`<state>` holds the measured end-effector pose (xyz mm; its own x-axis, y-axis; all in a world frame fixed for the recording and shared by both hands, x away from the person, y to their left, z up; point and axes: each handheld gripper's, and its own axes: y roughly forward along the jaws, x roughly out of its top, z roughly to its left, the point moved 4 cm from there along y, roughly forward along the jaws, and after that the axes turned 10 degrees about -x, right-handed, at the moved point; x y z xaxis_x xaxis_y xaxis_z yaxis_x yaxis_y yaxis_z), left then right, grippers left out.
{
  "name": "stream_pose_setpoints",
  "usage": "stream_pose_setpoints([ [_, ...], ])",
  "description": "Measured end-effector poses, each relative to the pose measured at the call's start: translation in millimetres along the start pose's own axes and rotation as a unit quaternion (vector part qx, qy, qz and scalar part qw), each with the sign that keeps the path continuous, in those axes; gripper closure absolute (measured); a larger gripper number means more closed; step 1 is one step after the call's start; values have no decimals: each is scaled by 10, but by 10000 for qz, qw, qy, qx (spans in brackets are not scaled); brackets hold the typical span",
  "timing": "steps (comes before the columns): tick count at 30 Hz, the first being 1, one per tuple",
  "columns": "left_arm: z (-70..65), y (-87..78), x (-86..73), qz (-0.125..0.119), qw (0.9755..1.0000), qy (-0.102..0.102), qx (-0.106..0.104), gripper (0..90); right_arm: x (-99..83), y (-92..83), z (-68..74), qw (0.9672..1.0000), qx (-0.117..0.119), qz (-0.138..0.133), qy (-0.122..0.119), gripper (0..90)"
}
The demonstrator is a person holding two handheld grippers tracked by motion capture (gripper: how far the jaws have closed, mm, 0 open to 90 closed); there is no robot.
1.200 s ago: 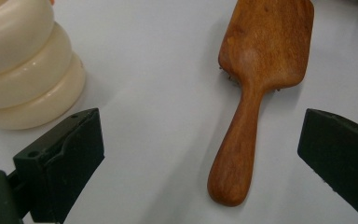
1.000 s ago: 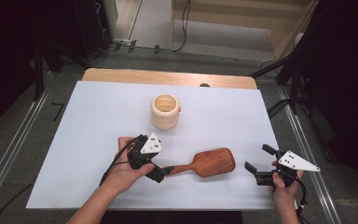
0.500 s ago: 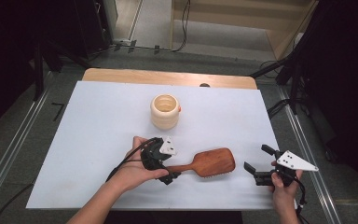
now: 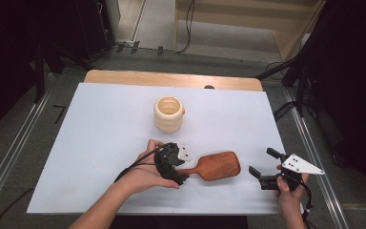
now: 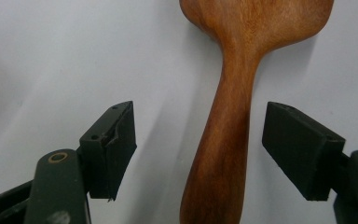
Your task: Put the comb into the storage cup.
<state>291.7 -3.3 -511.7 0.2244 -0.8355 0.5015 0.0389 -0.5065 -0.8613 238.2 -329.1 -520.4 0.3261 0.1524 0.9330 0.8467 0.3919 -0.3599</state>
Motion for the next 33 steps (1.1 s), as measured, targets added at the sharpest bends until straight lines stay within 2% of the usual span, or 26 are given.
stream_pose_setpoints([
  [5, -14, 67, 36, 174, 9998, 85, -91, 341, -1, 3, 6, 10000, 10, 14, 3, 0],
  [13, -43, 156, 92, 243, 9994, 168, -182, 479, -4, 9, 7, 10000, 20, 17, -5, 0],
  [14, -46, 178, 108, 299, 9989, 255, -236, 497, -4, 10, 7, 10000, 25, 14, 0, 0],
  [19, -63, 223, 162, 269, 9991, 267, -211, 521, -5, 12, 7, 10000, 30, 18, -13, 0],
  [25, -69, 250, 204, 282, 9984, 303, -389, 631, -7, 15, 6, 10000, 39, 16, -14, 0],
  [33, -41, 274, 248, 344, 9974, 172, -612, 651, -8, 20, 10, 10000, 46, 25, -16, 0],
])
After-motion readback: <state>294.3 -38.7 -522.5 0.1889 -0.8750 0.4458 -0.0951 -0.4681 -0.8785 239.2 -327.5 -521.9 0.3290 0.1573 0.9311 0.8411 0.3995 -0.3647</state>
